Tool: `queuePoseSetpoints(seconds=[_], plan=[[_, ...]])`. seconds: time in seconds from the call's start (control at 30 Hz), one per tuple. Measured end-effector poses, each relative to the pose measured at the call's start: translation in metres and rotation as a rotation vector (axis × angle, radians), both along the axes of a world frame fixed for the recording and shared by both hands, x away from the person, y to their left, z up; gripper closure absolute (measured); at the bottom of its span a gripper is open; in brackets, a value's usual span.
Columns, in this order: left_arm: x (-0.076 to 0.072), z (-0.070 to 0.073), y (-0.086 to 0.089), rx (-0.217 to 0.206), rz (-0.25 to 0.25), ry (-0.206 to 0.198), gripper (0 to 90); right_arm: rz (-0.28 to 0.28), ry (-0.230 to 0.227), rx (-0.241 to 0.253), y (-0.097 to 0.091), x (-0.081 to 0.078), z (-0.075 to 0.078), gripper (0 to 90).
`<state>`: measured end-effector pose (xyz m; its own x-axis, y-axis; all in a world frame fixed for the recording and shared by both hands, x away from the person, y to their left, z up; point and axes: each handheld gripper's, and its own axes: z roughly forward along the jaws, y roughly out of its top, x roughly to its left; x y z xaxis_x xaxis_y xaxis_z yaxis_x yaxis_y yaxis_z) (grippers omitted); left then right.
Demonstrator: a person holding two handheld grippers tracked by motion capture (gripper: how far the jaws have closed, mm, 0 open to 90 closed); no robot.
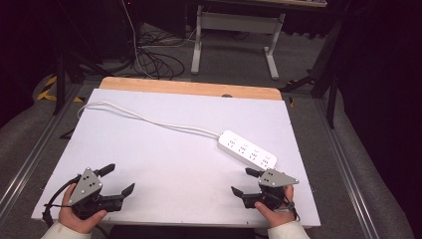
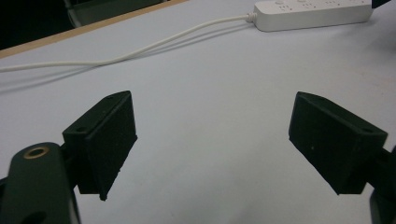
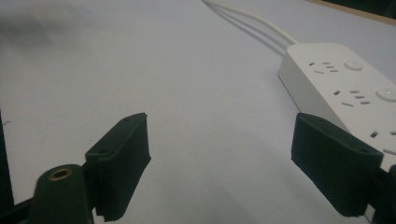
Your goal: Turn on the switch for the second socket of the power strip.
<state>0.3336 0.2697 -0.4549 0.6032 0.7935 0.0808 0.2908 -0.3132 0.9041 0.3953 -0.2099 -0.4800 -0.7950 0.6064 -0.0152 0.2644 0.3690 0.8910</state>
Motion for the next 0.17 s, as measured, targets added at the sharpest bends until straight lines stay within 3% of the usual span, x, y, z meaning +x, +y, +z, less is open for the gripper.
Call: queuePoseSetpoints(seconds=[0.17], plan=[[0.0009,-0.0002,0.0005,0.007,0.004,0.004,15.5,-0.012,0.014,-0.021,0.0007,0.0012,-0.0022,20.2]])
